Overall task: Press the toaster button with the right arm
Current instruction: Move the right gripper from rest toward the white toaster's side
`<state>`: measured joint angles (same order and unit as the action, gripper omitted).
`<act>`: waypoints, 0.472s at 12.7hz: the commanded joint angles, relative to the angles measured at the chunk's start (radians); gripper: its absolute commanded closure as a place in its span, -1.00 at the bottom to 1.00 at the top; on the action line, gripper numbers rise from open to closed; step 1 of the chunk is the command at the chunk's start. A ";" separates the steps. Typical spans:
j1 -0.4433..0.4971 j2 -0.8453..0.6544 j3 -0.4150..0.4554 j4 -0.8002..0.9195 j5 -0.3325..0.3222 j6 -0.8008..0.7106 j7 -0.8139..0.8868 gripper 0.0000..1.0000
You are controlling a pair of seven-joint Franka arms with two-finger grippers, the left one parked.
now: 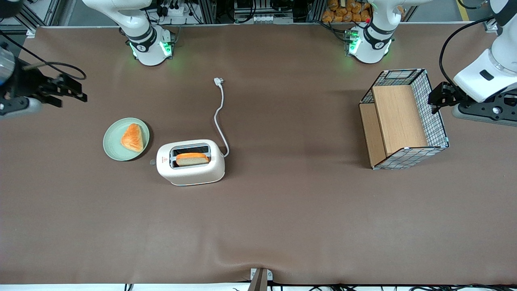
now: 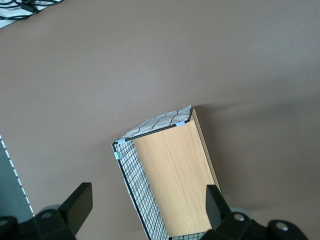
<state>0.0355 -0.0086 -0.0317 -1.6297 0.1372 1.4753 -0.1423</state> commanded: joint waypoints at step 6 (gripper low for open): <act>0.017 0.047 -0.005 -0.137 0.114 0.140 0.014 1.00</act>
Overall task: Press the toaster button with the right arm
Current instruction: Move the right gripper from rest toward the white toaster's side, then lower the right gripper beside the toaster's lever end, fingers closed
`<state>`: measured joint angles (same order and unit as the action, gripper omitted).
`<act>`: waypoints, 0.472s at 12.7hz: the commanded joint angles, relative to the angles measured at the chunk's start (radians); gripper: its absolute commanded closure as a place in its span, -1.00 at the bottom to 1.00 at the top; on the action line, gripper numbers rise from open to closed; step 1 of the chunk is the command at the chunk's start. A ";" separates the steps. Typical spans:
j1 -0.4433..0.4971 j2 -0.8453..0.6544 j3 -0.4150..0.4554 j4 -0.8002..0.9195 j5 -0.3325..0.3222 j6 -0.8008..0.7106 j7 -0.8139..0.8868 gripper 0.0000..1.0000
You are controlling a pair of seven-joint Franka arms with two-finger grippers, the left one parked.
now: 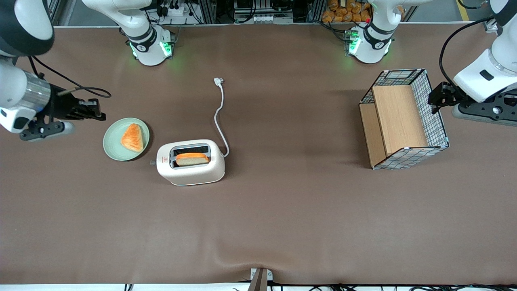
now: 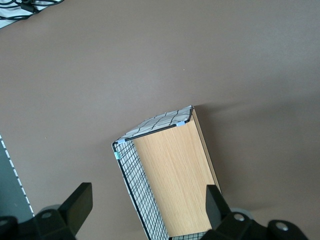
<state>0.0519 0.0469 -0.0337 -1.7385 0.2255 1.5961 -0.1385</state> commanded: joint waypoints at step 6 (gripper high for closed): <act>0.008 0.008 -0.002 -0.150 0.100 0.200 -0.001 1.00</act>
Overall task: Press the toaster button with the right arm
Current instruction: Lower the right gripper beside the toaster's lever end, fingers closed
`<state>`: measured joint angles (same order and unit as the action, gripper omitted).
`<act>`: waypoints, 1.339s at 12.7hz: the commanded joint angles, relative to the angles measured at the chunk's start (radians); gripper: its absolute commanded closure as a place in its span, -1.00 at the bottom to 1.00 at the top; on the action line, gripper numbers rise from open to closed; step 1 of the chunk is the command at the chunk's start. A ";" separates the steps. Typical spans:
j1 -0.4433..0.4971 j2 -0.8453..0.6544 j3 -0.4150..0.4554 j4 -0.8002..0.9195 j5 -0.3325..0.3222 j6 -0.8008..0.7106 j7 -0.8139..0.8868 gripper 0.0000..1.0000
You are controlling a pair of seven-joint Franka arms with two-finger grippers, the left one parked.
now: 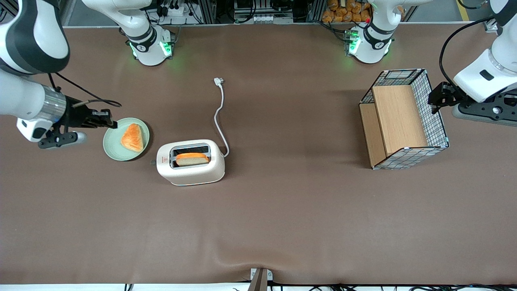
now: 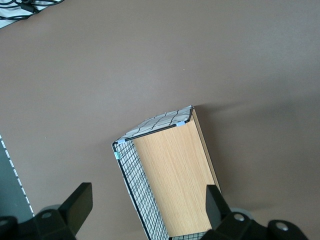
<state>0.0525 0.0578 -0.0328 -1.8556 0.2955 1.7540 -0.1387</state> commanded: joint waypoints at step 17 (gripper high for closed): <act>0.003 0.250 -0.007 -0.108 0.389 0.283 -0.335 1.00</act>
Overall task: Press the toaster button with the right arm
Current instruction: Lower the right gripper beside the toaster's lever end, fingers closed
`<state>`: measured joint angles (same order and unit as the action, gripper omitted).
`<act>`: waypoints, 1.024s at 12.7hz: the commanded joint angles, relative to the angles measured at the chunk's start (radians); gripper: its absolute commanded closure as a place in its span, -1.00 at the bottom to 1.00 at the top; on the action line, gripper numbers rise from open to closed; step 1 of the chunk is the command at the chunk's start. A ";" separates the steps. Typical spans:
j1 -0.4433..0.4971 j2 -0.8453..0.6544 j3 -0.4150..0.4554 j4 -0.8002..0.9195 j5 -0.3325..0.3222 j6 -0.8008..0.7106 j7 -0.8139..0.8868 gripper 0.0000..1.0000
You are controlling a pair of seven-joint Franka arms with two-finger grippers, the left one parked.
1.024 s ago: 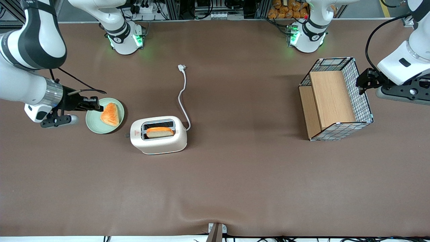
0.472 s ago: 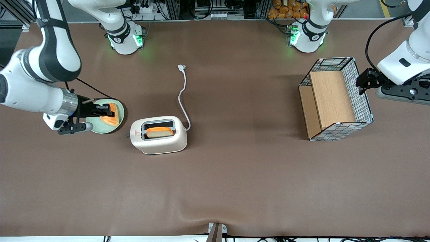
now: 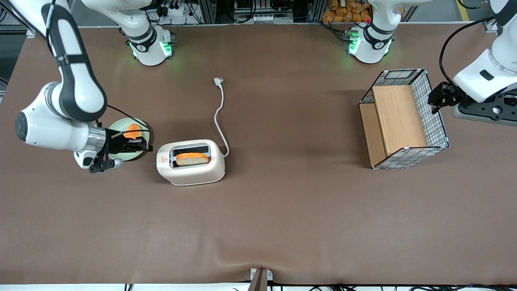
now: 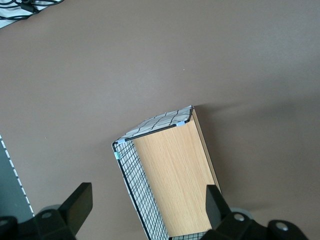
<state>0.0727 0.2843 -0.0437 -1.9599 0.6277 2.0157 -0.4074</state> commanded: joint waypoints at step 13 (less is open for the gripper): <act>-0.045 0.085 -0.004 -0.008 0.251 0.061 -0.068 1.00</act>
<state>0.0368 0.3609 -0.0529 -1.9605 0.8358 2.0618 -0.4400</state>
